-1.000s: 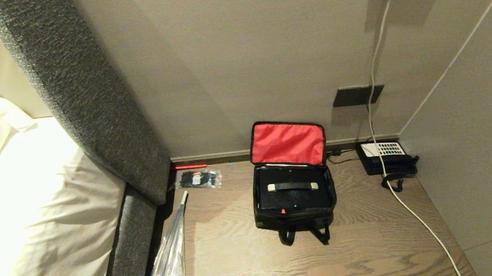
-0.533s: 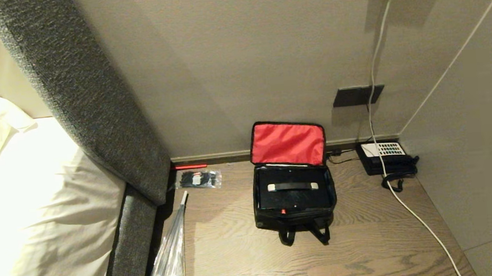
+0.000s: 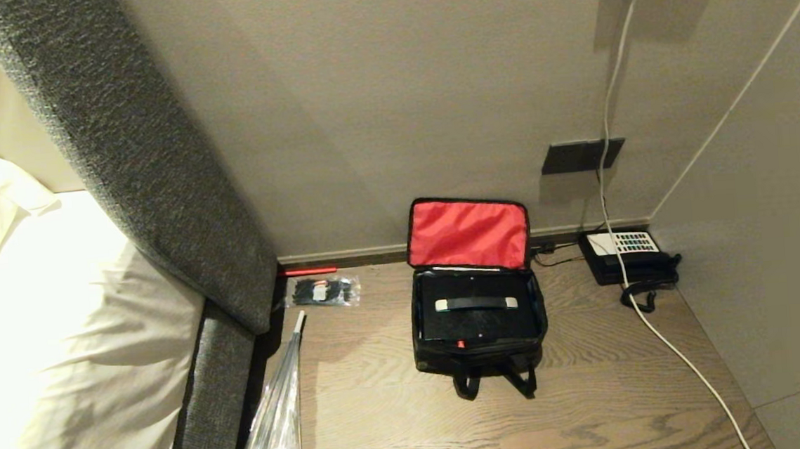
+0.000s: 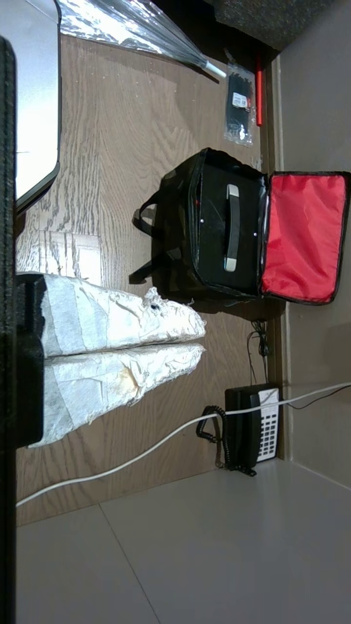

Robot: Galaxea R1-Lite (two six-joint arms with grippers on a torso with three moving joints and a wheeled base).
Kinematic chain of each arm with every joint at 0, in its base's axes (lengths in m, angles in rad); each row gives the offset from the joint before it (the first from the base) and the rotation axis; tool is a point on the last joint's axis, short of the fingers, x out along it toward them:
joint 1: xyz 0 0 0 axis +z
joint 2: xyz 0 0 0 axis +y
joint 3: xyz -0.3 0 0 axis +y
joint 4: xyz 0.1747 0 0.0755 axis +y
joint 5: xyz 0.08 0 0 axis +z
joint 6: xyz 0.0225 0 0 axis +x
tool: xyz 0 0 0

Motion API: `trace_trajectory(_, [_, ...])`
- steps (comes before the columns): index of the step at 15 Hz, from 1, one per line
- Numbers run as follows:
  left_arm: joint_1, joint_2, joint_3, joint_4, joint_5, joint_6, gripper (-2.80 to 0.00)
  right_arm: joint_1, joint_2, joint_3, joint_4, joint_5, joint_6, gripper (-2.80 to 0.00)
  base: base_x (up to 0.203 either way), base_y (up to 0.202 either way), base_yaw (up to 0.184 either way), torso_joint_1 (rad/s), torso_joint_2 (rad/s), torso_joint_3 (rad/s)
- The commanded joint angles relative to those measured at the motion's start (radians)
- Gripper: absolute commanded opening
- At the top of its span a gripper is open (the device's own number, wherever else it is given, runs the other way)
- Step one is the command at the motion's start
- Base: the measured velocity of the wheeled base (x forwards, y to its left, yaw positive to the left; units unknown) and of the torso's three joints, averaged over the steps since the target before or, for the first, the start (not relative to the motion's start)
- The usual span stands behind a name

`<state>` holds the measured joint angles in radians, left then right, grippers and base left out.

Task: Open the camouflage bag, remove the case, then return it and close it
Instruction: Grip the handle

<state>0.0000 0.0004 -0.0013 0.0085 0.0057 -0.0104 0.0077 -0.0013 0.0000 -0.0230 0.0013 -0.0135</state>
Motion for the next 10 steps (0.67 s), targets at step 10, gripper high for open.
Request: trace_trajectory(10, [0.0,-0.002,0.0,-0.001,0.0,0.0,-2.8,0.0,-0.031,-0.097,0.059,-0.001,-0.004,-2.8,0.0,0.0,0.0,0.0,0.0,0.0])
